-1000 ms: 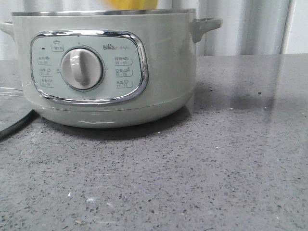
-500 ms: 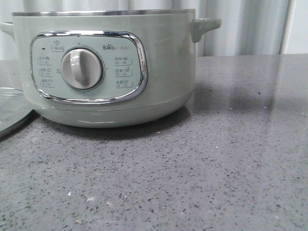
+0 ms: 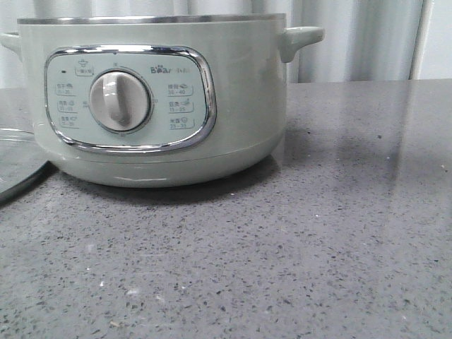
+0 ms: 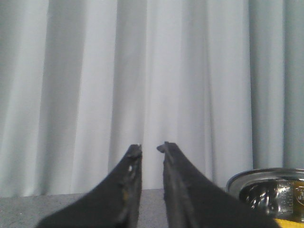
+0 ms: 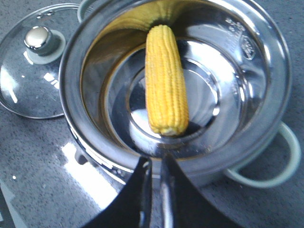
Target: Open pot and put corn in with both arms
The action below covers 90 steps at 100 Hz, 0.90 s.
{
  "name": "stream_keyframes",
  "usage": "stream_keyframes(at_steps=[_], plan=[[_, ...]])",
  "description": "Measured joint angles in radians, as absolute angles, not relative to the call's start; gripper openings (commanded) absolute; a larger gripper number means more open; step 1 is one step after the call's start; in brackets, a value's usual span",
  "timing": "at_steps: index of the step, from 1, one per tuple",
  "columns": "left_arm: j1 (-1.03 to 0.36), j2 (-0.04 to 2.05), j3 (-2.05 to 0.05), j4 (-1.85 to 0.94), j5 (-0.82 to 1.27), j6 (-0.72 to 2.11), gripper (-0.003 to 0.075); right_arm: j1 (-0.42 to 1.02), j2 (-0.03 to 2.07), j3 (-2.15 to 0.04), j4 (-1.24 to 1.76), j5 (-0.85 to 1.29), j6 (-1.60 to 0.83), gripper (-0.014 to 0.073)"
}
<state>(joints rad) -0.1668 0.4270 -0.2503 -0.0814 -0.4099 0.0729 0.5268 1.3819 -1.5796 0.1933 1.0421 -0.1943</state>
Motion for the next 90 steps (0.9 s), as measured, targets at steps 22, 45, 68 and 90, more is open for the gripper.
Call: stream_keyframes(at_steps=[22, 45, 68, 90], plan=[[-0.167, 0.34, -0.25, -0.079, -0.272, 0.073, -0.002, 0.527, 1.236, -1.401, 0.171, 0.929, -0.194, -0.0066], [-0.167, 0.219, -0.25, -0.084, -0.125, 0.073, -0.002, 0.527, 1.019, -1.099, 0.122, 0.693, -0.194, -0.0066], [-0.167, 0.154, -0.249, -0.084, 0.06, 0.073, -0.002, 0.527, 0.804, -0.751, 0.109, 0.42, -0.194, -0.0066], [-0.167, 0.104, -0.221, -0.102, 0.125, 0.073, -0.002, 0.475, 0.619, -0.468, 0.118, 0.242, -0.161, -0.0066]])
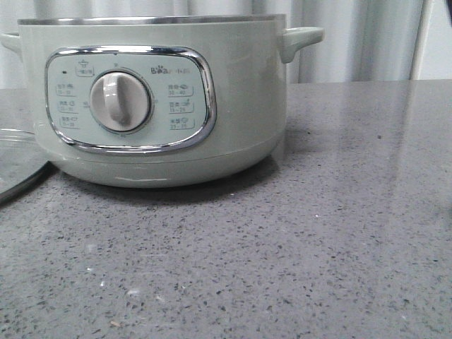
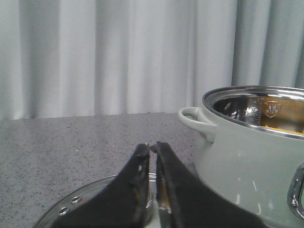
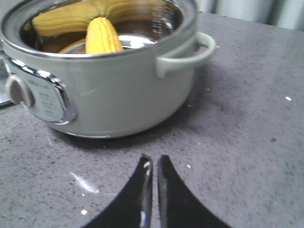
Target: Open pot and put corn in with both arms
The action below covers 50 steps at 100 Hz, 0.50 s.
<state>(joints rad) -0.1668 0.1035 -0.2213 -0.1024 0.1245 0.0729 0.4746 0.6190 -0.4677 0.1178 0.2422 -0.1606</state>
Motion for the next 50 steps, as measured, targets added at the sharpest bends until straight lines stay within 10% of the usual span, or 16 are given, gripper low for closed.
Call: stream_keyframes(at_steps=[50], plan=[[-0.167, -0.004, -0.213, -0.145, 0.359, 0.073, -0.002, 0.372, 0.131, -0.226, 0.12, 0.145, -0.158, -0.0066]])
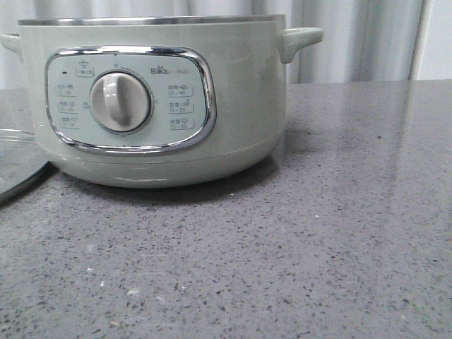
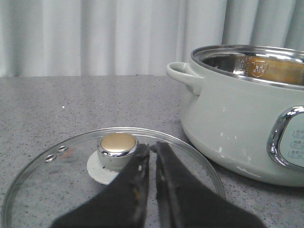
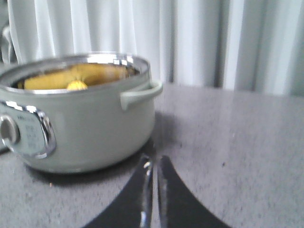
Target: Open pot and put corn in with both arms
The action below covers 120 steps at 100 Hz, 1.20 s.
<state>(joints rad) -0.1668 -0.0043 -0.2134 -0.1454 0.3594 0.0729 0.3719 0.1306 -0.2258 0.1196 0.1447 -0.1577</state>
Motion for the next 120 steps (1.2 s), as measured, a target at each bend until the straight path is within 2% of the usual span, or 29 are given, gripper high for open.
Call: stream_keyframes(at_steps=[20, 79, 99, 111, 120], plan=[[-0.167, -0.004, -0.213, -0.145, 0.36, 0.073, -0.002, 0.372, 0.055, -0.226, 0.111, 0.115, -0.158, -0.0066], [-0.167, -0.004, -0.207, -0.145, 0.358, 0.073, -0.002, 0.372, 0.052, -0.226, 0.111, 0.109, -0.156, -0.0066], [-0.159, -0.004, -0.102, -0.09, 0.246, 0.062, -0.002, 0.372, 0.052, -0.226, 0.111, 0.108, -0.156, -0.0066], [-0.102, -0.004, -0.006, 0.043, 0.126, 0.0, -0.002, 0.372, 0.052, -0.226, 0.111, 0.108, -0.156, -0.0066], [-0.057, -0.004, 0.003, 0.094, 0.128, -0.013, -0.002, 0.372, 0.052, -0.226, 0.111, 0.108, -0.156, -0.0066]])
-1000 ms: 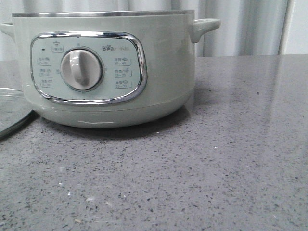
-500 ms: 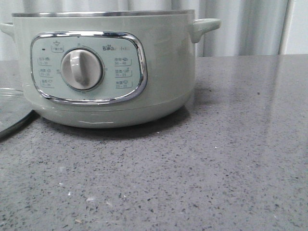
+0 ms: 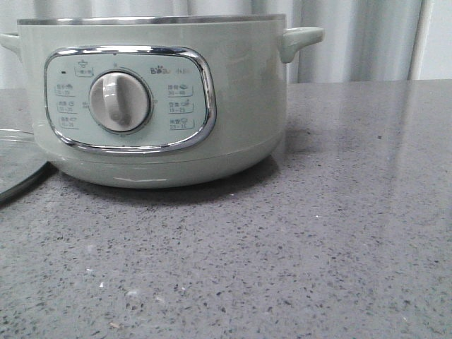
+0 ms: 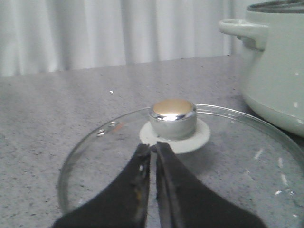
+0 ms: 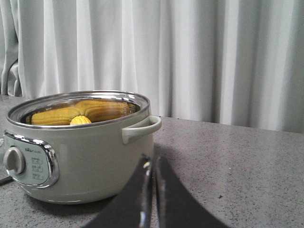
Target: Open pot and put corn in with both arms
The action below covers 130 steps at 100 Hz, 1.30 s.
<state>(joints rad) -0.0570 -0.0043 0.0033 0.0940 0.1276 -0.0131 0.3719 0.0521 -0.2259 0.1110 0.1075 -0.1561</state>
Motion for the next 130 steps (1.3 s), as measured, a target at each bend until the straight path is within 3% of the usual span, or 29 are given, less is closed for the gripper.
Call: stream_keyframes(at_steps=[26, 130], plan=[[0.003, -0.004, 0.003, 0.02, 0.33, -0.023, -0.002, 0.372, 0.052, -0.226, 0.111, 0.108, -0.156, -0.0066], [0.007, -0.004, 0.003, 0.013, 0.339, -0.023, -0.002, 0.37, 0.052, -0.143, 0.111, 0.084, -0.156, -0.0066]])
